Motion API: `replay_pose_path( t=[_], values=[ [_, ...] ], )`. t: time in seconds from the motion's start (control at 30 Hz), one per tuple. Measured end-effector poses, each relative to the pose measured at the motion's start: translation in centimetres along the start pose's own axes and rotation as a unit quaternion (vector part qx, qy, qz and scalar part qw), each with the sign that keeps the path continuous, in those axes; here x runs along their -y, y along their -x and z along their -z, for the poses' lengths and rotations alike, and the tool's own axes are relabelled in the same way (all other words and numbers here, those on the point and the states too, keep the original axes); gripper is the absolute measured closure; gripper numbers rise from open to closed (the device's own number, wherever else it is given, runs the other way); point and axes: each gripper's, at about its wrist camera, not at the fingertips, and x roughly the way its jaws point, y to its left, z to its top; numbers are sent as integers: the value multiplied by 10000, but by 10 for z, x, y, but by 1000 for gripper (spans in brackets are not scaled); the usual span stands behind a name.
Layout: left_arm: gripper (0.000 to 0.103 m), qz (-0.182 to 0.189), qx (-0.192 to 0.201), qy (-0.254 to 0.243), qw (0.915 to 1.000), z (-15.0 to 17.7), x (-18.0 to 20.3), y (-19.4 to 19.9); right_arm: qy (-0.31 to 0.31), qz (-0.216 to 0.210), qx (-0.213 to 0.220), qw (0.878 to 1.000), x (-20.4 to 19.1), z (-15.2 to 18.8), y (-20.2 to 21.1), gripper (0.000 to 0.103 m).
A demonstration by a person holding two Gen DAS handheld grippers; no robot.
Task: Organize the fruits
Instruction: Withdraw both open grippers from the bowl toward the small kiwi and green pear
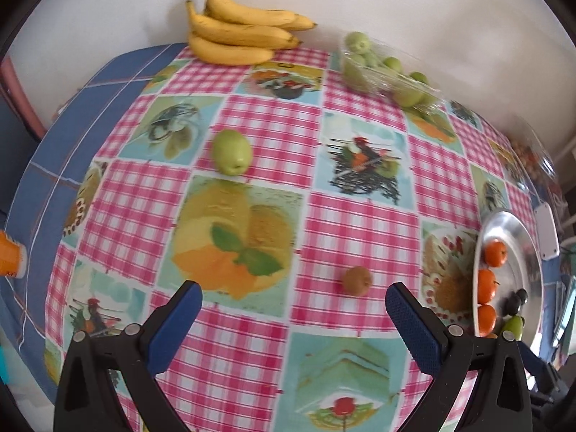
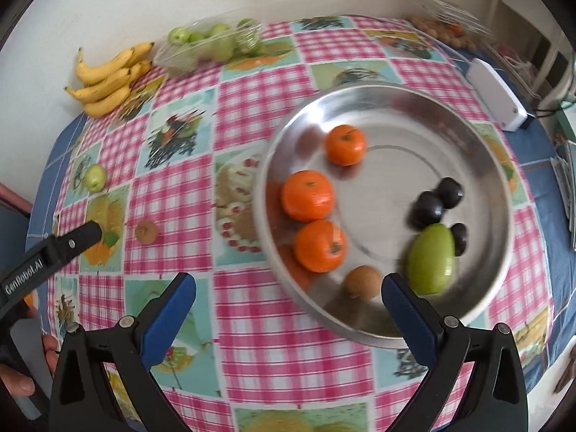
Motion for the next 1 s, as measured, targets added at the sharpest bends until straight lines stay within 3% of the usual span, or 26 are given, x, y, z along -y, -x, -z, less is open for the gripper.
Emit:
replay_pose_path(
  t=[0.47,1.0],
  values=[
    [0,-13,-63,382,9993,-4,-42,-4,333,-162,-159,9992,-48,5,-17,0],
    [0,-141,-505,442,9976,0,-64,-33,607,-344,-434,9966,-89,13,-47,0]
  ],
)
